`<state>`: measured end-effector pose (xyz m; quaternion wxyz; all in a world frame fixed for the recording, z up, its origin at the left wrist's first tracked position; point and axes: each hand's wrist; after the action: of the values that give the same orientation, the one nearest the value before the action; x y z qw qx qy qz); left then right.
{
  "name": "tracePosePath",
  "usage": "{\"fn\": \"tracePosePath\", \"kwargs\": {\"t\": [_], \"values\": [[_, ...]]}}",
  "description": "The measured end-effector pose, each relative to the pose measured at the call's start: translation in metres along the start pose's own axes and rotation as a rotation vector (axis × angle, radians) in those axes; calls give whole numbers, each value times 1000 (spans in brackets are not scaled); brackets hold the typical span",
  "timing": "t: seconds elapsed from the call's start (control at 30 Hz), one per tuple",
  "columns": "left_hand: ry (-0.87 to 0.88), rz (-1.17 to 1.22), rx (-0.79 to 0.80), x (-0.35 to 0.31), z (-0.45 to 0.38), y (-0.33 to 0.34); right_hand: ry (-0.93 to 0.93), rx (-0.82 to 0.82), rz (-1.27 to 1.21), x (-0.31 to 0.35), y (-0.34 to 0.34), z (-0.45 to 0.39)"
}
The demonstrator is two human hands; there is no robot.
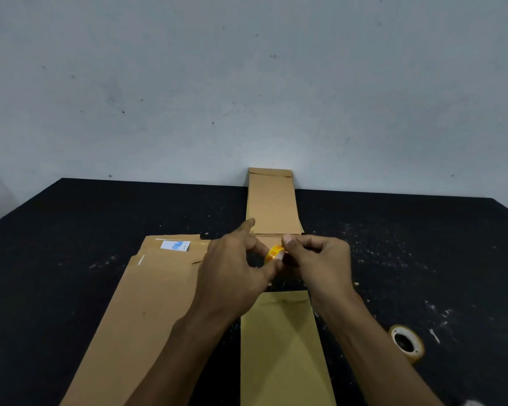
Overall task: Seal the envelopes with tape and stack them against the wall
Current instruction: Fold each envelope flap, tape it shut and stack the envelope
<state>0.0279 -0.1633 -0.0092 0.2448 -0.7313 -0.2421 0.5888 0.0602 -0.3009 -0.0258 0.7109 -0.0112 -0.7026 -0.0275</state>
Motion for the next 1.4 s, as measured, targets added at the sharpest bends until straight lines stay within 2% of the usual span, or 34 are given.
{"fn": "tracePosePath", "kwargs": {"t": [0.1,0.27,0.4,0.6,0.8,0.87,0.97,1.07,1.13,1.23,1.4], "values": [[-80,-159,1,2,-5,2,53,52,91,-8,-2,-9],[-145,-403,74,2,-19,3,17,84,617,-19,-1,-26],[-135,-553,168,1,-27,12,37,60,870,-26,4,-37],[-147,-555,208,3,-32,20,19,52,961,-29,2,-38],[-99,-505,217,9,-31,20,15,22,860,-24,-3,-37],[-35,-376,231,16,-29,15,20,39,848,-23,-5,-36],[67,155,161,12,-20,0,-28,70,713,-18,-10,-31],[30,848,94,1,-12,-11,-59,111,368,-4,-14,-17],[37,1117,86,-1,-9,-16,-20,177,101,9,-11,-5],[50,1234,85,-4,-5,-17,26,208,-60,20,-7,6],[56,1174,115,-7,-1,-11,21,158,-118,23,0,14]]}}
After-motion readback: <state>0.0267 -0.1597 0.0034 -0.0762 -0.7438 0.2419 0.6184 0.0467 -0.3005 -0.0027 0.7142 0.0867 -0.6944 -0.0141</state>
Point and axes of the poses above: each hand's wrist, its own z-axis away from the middle knuckle, its own y-axis out of the palm, x = y × z, and after that the axes turned 9 degrees about x, right-handed
